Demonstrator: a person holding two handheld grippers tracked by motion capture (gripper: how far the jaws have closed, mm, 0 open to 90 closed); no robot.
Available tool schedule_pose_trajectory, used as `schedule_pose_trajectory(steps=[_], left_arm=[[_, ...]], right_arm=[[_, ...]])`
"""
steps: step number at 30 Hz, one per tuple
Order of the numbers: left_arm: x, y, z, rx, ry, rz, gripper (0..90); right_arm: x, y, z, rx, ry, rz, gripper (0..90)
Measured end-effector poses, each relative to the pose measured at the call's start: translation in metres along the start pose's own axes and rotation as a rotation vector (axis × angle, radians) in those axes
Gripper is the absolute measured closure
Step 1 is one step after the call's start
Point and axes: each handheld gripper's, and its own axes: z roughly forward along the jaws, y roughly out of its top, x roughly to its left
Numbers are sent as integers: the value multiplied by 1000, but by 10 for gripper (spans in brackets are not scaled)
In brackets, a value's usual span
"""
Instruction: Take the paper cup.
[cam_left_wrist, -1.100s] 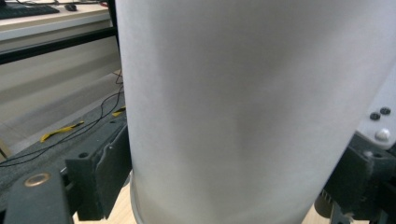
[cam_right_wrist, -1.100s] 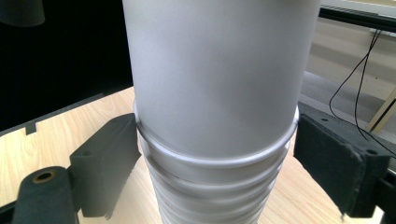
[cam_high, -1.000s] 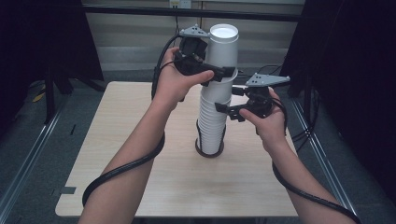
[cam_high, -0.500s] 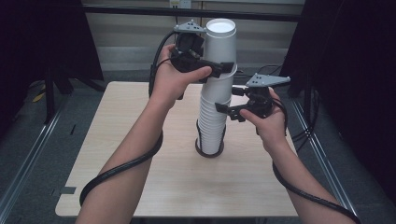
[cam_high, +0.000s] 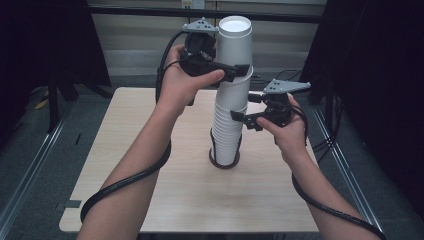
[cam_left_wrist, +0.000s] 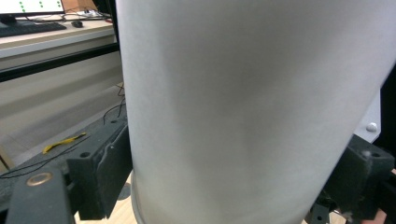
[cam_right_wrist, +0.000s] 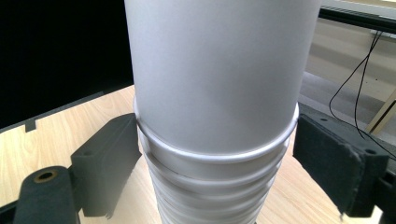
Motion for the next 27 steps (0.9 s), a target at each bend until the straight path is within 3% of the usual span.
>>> schedule_pose_trajectory(steps=[14,27], left_arm=[[0,6,-16,-25,4,1,138],[8,-4,-39,-17,22,-13,138]], right_arm=[[0,0,0,4,-3,-4,143],[0,-1,0,11,-2,-8,141]])
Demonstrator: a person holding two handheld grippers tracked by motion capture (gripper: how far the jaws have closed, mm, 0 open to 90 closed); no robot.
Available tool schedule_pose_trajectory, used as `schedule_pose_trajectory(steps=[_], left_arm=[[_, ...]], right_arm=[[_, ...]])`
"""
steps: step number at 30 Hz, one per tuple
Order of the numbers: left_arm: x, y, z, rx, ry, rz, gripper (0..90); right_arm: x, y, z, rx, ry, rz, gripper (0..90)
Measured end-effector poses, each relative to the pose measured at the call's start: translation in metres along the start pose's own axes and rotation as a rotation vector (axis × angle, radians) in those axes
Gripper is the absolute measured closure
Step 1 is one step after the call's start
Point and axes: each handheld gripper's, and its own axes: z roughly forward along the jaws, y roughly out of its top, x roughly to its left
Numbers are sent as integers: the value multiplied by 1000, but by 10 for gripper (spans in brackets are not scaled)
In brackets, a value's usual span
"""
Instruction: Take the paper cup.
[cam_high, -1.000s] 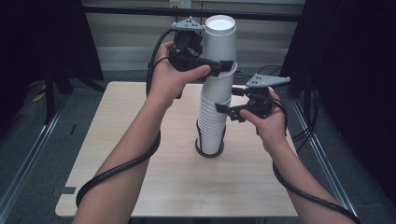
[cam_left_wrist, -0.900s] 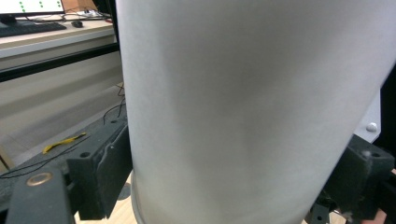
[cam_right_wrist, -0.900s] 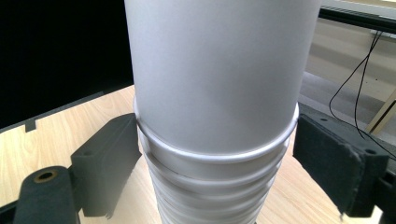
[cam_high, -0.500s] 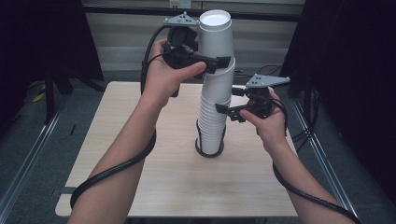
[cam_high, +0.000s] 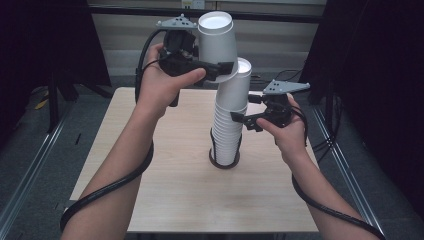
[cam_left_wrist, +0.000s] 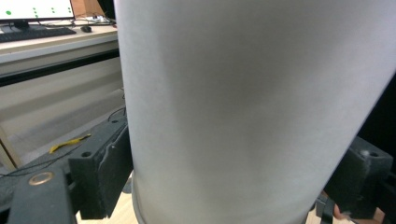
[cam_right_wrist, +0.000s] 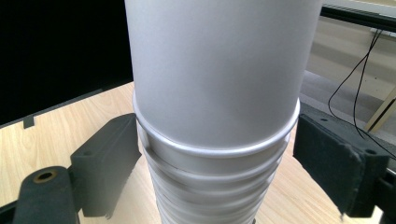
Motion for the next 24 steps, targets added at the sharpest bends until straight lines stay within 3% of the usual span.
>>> schedule_pose_trajectory(steps=[12,24], left_arm=[[9,-11,-24,-7,14,-7,139],[14,-24,-36,6,28,-18,142]], right_arm=[[0,-2,1,9,-3,-12,146],[2,-5,0,21,7,-21,150]])
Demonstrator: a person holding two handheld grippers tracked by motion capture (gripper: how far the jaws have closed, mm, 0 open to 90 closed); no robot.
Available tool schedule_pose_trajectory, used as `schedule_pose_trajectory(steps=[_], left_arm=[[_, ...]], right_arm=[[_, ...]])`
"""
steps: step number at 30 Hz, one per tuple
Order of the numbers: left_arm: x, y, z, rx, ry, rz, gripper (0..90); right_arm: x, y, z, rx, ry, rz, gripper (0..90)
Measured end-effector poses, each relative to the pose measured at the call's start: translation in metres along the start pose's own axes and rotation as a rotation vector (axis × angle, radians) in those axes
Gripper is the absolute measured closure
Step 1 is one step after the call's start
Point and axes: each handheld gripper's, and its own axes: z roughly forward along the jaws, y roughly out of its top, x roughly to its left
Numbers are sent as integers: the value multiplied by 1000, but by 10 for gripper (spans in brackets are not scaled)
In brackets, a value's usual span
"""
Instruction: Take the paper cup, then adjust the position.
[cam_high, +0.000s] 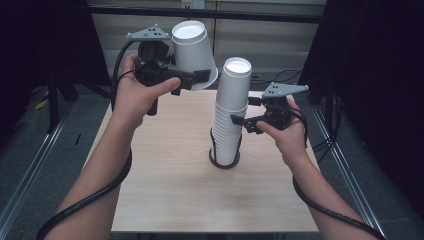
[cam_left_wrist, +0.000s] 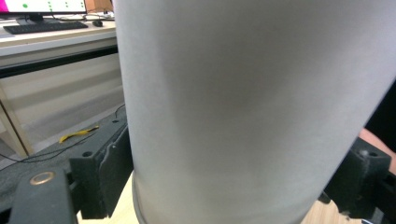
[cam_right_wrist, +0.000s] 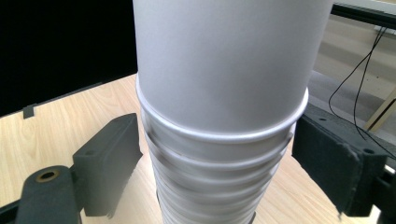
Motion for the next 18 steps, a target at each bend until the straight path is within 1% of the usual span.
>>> schedule_pose_trajectory(steps=[2,3,4,6,7,8,10,11,12,14,15,16,17,18], left_arm=[[3,-6,-1,14,5,-5,142],[3,-6,-1,14,5,-5,142],[5,-10,-2,22,8,-6,142],[6,-12,-2,25,10,-11,142],[7,-17,-2,35,14,-15,142],[7,-17,-2,35,14,-15,142],[10,-24,-3,58,22,-10,143],[10,-24,-3,58,22,-10,144],[11,-30,-3,77,16,-11,144],[11,-35,-3,94,13,-12,144],[11,-35,-3,94,13,-12,144],[12,-40,-3,103,16,-13,144],[12,-40,-3,103,16,-13,144],[13,-44,-3,117,13,-13,144]], right_arm=[[0,-1,-2,6,2,-10,150],[0,-1,-2,6,2,-10,150],[0,-2,-3,6,1,-10,150],[0,-3,-4,7,4,-6,150],[0,-5,-4,10,7,-7,149],[0,-5,-4,10,7,-7,149],[1,-8,-5,25,14,-15,148],[1,-9,-6,29,16,-17,148],[2,-10,-7,29,19,-19,148],[3,-13,-8,35,24,-27,148],[4,-14,-8,39,28,-28,148],[4,-16,-8,42,32,-30,148],[5,-17,-8,48,34,-32,148],[5,-19,-9,51,37,-37,148]])
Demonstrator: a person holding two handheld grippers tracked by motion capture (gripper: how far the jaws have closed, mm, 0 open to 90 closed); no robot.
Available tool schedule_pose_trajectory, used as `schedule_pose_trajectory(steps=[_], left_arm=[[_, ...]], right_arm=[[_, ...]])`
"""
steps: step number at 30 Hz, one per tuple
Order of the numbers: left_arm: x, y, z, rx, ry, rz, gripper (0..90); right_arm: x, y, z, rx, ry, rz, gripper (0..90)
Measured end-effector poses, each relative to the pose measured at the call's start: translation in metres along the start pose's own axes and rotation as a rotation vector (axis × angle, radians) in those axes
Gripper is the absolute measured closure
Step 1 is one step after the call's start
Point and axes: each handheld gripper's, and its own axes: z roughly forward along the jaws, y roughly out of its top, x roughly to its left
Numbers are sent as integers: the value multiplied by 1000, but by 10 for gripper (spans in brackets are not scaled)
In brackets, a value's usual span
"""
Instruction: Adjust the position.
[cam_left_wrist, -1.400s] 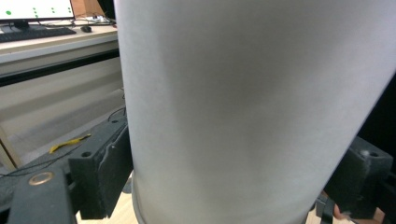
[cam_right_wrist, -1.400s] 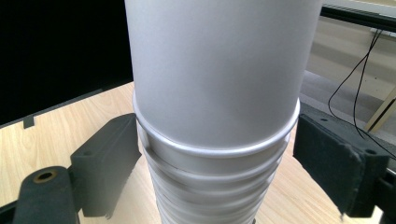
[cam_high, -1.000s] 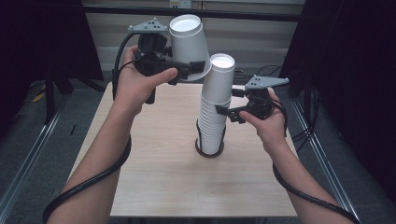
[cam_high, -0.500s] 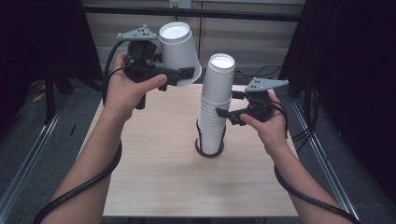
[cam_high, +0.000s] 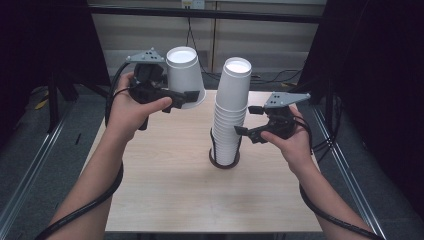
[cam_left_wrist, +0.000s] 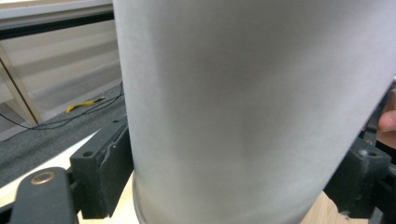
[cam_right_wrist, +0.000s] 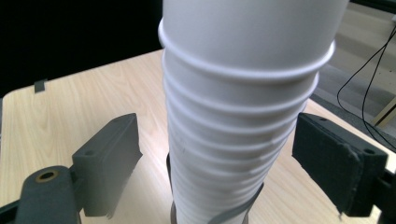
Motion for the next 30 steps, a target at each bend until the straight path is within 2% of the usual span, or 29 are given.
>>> schedule_pose_trajectory(steps=[15,17,28,30], left_arm=[[2,-31,3,82,-3,9,145],[2,-36,4,108,7,20,145],[0,-61,6,170,-10,26,144],[0,-63,6,169,-10,23,143]], right_arm=[[5,-17,-5,22,45,-21,148],[6,-21,-5,28,51,-24,146],[10,-31,-4,40,77,-27,146],[11,-33,-4,44,81,-28,146]])
